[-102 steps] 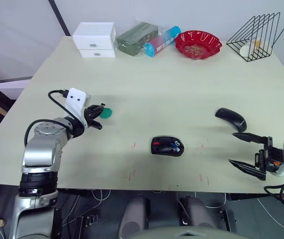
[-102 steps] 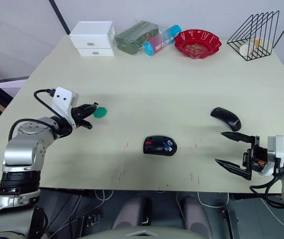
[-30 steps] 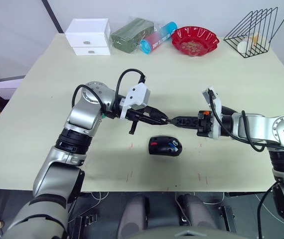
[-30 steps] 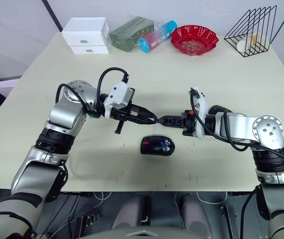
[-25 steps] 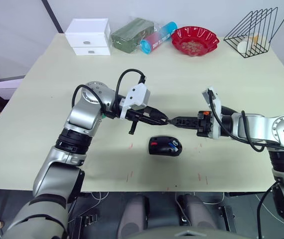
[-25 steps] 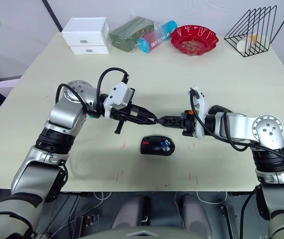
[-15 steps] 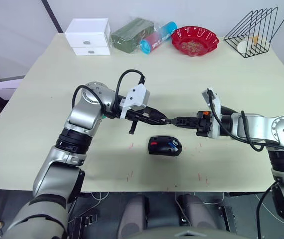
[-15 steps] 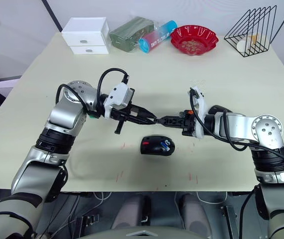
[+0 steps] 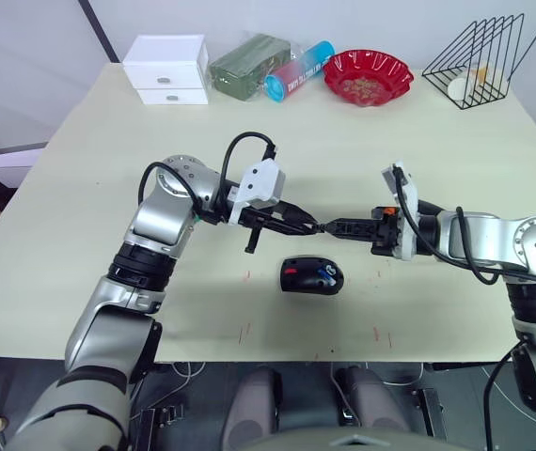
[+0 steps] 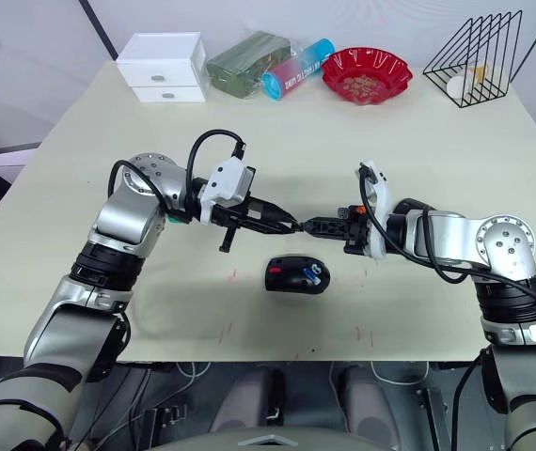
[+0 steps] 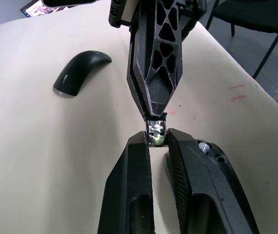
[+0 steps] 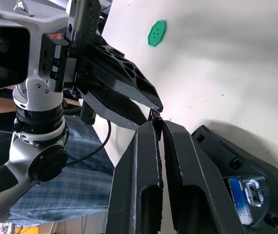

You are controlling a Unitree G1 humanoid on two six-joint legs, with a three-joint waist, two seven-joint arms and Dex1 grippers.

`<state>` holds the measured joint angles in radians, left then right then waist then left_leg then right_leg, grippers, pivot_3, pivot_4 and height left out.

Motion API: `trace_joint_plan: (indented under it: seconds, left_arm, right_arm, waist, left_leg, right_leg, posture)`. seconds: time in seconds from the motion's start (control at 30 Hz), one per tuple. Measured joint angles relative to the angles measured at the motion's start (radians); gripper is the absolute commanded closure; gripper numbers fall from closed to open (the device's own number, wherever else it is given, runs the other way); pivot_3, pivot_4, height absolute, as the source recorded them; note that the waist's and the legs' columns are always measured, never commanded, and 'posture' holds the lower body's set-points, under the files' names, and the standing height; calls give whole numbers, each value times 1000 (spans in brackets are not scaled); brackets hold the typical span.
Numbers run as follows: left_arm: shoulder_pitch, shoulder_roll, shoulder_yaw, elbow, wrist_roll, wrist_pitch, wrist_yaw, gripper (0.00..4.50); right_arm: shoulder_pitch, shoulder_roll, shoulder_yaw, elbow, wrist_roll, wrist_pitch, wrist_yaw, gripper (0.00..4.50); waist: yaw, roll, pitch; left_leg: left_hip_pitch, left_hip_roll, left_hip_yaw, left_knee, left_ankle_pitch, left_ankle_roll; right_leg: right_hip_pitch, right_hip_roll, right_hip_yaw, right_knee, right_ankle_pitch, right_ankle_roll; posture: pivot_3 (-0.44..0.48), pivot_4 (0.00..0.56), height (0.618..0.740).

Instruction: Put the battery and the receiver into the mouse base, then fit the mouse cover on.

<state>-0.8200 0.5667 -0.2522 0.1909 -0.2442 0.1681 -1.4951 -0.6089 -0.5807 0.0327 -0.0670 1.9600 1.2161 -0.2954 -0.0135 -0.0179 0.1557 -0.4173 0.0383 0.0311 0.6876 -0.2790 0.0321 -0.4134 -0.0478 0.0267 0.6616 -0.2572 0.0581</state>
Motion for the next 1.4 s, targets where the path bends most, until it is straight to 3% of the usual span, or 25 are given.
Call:
trace_joint_plan:
  seconds: [0.17, 0.2, 0.3, 0.43, 0.5, 0.83, 0.93, 0.97, 1.23, 1.4]
  left_arm:
    - [0, -1, 0, 0, 1, 1, -7, 4500]
    - [0, -1, 0, 0, 1, 2, -7, 3700]
    - [0, -2, 0, -2, -10, 14, -10, 2748]
    - [0, -2, 4, -3, -27, 24, -17, 805]
    - [6, 3, 7, -10, -36, 27, -23, 148]
    - [144, 78, 14, -136, -86, 93, -32, 52]
    - [194, 87, 17, -172, -93, 104, -11, 52]
    - [239, 99, 16, -175, -79, 107, 9, 52]
    - [288, 72, -5, -168, -26, 72, 67, 52]
    - [288, 52, -31, -118, 24, 25, 98, 52]
  right_arm:
    - [0, -1, 0, 0, -1, 1, 1, 4461]
    - [0, -2, 0, 0, -1, 1, 2, 4500]
    - [0, -2, 0, -2, -1, 2, 6, 4500]
    - [2, -4, 0, -4, -1, 2, 12, 4500]
    - [7, -8, 0, -9, -2, 3, 20, 4500]
    - [62, -145, -7, -63, -3, 9, 104, 4500]
    - [94, -241, -8, -99, -3, 30, 150, 4500]
    - [119, -319, -19, -123, -5, 47, 200, 4500]
    - [155, -398, -65, -184, -34, 37, 328, 4500]
    - [233, -429, -152, -274, -169, 17, 497, 4500]
  waist:
    - [0, 0, 0]
    - [0, 0, 0]
    - [0, 0, 0]
    - [0, 0, 0]
    - [0, 0, 0]
    - [3, 0, 0]
    - [3, 0, 0]
    - [0, 0, 0]
    - [3, 0, 0]
    - [8, 0, 0]
  left_leg:
    - [0, 0, 0, 0, 0, 0]
    - [0, 0, 0, 0, 0, 0]
    - [0, 0, 0, 0, 0, 0]
    - [0, 0, 0, 0, 0, 0]
    - [0, 0, 0, 0, 0, 0]
    - [0, 0, 0, 0, 0, 0]
    - [0, 1, 0, 0, 0, 0]
    - [0, 1, 0, 0, 0, 0]
    - [1, 0, 0, 0, 0, 0]
    - [0, 0, 0, 0, 0, 0]
  right_leg:
    - [0, 0, 0, 0, 0, 0]
    - [0, 0, 0, 0, 0, 0]
    - [0, 0, 0, 0, 0, 0]
    - [0, 0, 0, 0, 0, 0]
    - [0, 0, 0, 0, 0, 0]
    - [0, 0, 0, 0, 0, 0]
    - [0, -1, 0, -1, 0, 0]
    - [0, 0, 0, 0, 0, 0]
    - [1, 0, 0, 0, 0, 0]
    - [1, 0, 0, -1, 0, 0]
  posture:
    - [0, 150, 740]
    - [0, 150, 740]
    - [0, 150, 740]
    - [0, 150, 740]
    - [0, 150, 740]
    - [0, 150, 740]
    - [0, 150, 740]
    - [0, 150, 740]
    - [0, 150, 740]
    - [0, 150, 740]
